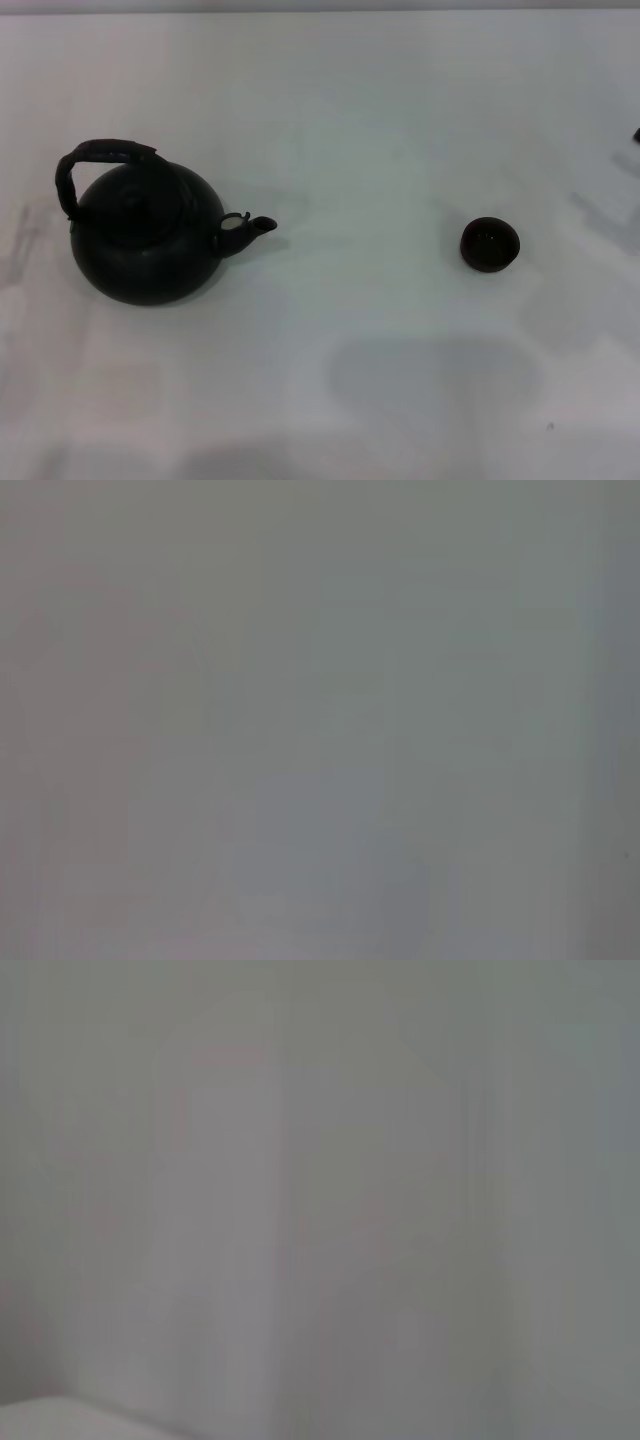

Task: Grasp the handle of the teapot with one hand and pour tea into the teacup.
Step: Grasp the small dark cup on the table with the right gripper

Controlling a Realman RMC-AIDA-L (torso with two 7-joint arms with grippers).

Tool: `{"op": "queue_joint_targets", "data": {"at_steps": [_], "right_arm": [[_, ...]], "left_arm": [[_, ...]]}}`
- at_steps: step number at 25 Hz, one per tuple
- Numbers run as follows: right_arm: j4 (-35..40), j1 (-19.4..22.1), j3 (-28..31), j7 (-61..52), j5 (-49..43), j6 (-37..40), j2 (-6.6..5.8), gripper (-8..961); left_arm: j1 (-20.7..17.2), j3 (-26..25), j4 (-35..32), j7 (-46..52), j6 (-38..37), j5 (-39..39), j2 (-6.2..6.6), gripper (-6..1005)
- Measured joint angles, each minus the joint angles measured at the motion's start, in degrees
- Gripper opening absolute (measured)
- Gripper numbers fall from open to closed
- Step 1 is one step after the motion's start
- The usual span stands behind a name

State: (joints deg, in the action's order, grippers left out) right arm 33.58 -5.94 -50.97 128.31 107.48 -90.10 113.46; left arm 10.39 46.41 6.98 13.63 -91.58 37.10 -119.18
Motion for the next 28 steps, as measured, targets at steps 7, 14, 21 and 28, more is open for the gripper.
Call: {"op": "queue_joint_targets", "data": {"at_steps": [7,14,21,28], "right_arm": [[13.21,-1.36,-0.11,-11.87,-13.8,0.33,0.76,857],[23.18,-2.55,-3.29,-21.34,-22.16,0.46,1.05,858],[30.71,-4.0,-8.03,-27.45,-28.8,1.32,1.07,862],[32.15,-5.21,-15.73,-28.98,-33.26,7.05,1.16,865]], "left_arm": [[-0.02,0.13,-0.04,0.0,0.01,0.03,0.0,872],[-0.31,0.58,-0.04,0.04,-0.04,0.07,-0.06,872],[-0.58,0.92,-0.01,0.1,-0.12,0.08,-0.09,871],[-0.67,0.89,0.05,0.03,-0.16,0.08,-0.09,871]]}}
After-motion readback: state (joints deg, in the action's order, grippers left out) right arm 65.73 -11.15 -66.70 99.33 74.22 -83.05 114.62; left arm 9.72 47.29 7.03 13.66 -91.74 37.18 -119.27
